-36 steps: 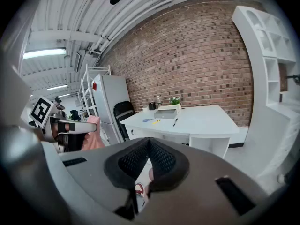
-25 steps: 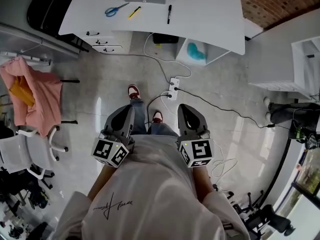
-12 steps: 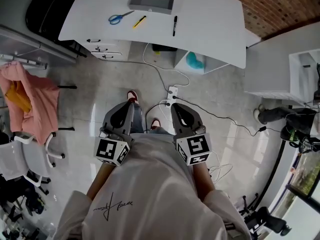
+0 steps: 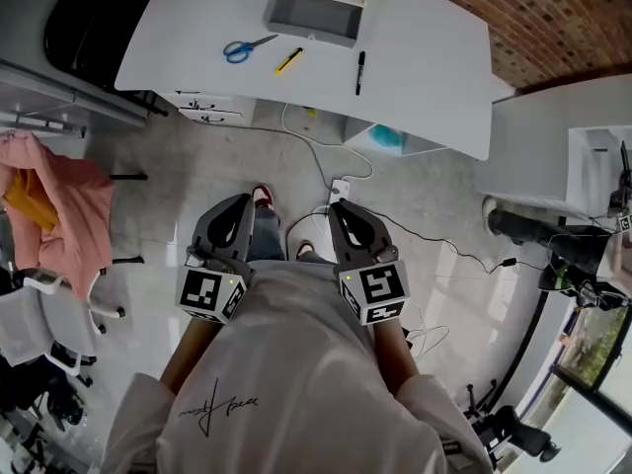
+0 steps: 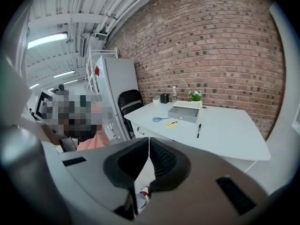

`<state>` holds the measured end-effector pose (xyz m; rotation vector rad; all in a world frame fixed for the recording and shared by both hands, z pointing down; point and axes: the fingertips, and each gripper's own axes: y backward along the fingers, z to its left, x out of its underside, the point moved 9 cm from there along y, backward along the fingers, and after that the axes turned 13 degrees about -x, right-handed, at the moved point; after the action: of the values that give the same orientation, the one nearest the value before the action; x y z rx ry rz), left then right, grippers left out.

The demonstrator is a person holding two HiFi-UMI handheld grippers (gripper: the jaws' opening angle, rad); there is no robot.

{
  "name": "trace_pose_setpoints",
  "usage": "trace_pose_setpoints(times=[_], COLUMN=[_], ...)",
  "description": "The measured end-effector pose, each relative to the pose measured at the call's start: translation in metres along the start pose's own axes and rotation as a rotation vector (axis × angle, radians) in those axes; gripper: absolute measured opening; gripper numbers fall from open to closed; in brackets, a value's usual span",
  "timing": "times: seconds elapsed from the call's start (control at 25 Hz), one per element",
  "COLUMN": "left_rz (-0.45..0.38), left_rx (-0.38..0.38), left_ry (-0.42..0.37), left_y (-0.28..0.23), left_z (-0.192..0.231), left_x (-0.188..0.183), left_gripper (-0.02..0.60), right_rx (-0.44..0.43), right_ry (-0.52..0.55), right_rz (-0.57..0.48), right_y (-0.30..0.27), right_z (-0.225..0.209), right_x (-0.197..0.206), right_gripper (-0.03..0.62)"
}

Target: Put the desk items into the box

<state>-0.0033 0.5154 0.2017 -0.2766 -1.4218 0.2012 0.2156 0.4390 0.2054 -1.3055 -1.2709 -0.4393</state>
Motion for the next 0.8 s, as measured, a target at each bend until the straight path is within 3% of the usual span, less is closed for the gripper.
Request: trace_pose_setpoints(times=[0.28, 0.56, 0.8], left_rz=[-0.018, -0.034, -0.044], left_rx=[0.018, 0.09, 0.153], left_ry=[0.024, -0.001, -0.012], left_y=[-0.024, -0.048, -0.06], left_z=[0.045, 0.086, 0.114], left_x=[-0.016, -0.032, -0.041], left_gripper=[0.006, 0.006, 0.006], right_rx=[0.068, 0.152, 0.154], right_ry=[0.005, 0.013, 0.017], right_rz=[0.018, -0.044, -0.004], right_y=[-0.036, -0.065, -0.089], right_z=[-0.003, 0.006, 0.018], right_x=[-0.03, -0.056, -0.062], right_gripper=[0.026, 0.026, 0.026])
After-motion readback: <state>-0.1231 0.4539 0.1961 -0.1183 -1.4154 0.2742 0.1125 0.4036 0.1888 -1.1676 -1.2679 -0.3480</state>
